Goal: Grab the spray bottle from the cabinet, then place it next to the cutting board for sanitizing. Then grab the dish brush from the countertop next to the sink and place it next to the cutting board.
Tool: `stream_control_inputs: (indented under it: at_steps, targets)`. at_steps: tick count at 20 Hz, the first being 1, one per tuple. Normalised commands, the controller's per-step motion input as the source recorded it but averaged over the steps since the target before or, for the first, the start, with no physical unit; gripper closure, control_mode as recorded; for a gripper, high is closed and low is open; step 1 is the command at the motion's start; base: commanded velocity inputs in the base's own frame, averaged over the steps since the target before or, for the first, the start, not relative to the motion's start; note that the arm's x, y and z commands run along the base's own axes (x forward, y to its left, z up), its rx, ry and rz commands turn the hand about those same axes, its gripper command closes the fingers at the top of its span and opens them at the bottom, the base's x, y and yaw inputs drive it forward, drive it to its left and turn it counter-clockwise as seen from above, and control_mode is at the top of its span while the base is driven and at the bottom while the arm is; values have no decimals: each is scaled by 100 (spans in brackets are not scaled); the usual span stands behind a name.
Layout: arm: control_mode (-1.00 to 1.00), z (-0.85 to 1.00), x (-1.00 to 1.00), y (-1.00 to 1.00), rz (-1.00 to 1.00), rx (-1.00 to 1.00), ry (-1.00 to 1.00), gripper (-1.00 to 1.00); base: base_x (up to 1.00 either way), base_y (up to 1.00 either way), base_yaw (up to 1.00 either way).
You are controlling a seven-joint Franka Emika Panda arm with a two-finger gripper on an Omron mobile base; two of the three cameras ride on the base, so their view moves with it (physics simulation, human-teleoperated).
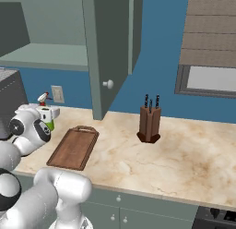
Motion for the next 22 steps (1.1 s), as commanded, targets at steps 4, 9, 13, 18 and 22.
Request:
stream_control_inputs:
  at_steps: [4, 9, 13, 18, 22]
  targets:
    - [-100, -32, 25, 13, 0, 0, 9, 100, 0, 0, 0]
    - [-100, -35, 23, 14, 0, 0, 6, 100, 0, 0, 0]
    - [-100, -36, 21, 15, 0, 0, 7, 100, 0, 0, 0]
    - [-100, -39, 12, 12, 0, 0, 5, 100, 0, 0, 0]
    - [-100, -42, 1, 11, 0, 0, 6, 100, 0, 0, 0]
